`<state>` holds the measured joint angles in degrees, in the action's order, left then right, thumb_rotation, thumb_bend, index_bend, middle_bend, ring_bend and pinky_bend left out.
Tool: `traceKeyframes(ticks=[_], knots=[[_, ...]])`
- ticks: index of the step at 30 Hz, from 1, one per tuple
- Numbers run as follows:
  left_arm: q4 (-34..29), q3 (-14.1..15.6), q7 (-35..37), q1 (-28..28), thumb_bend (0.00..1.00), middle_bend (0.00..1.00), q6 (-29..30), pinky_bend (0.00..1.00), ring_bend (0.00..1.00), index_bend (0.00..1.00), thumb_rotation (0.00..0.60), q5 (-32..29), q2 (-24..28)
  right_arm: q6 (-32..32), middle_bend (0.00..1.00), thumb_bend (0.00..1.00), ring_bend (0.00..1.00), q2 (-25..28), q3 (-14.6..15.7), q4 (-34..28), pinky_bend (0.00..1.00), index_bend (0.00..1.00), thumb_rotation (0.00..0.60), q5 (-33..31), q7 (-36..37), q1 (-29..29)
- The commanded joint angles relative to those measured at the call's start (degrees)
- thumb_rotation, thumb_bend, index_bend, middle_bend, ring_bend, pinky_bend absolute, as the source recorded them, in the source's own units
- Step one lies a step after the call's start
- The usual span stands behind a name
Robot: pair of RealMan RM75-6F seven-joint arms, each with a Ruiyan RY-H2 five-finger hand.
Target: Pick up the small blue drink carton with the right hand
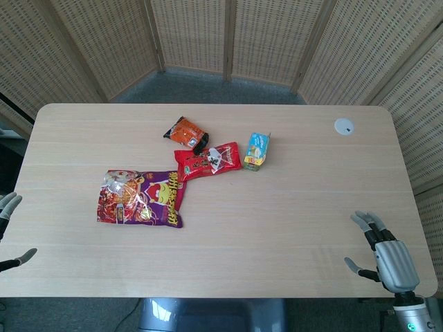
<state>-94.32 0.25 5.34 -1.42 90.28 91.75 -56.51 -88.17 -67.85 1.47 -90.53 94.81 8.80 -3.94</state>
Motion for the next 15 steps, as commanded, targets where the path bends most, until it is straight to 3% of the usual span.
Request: traceKeyframes(ticks=[1,10,15], knots=[[-0.02,0.01,-0.05,0.03,0.0,0.0,0.05,0.0,0.0,0.0,0.6,0.02,0.01,0.12,0.12,0.21,0.08,-0.03,0.01,0.1,0.3,0.13,0.6,-0.02,0.01,0.0],[-0.13,0.07,-0.3,-0.04,0.0,0.0,-0.12,0.0,0.0,0.0,0.6,0.15,-0.16,1.33,0.12,0.21,0.08,-0.28,-0.12,0.95,0.3,0.13,0.6,-0.77,0.57,-0.29],[-0.11,0.16,-0.18,-0.12,0.0,0.0,-0.54,0.0,0.0,0.0,0.6,-0.03,-0.25,6.97,0.12,0.21,0.08,-1.22,-1.32,5.29,0.3,0.13,0.6,-1.06,1.35,-4.32]])
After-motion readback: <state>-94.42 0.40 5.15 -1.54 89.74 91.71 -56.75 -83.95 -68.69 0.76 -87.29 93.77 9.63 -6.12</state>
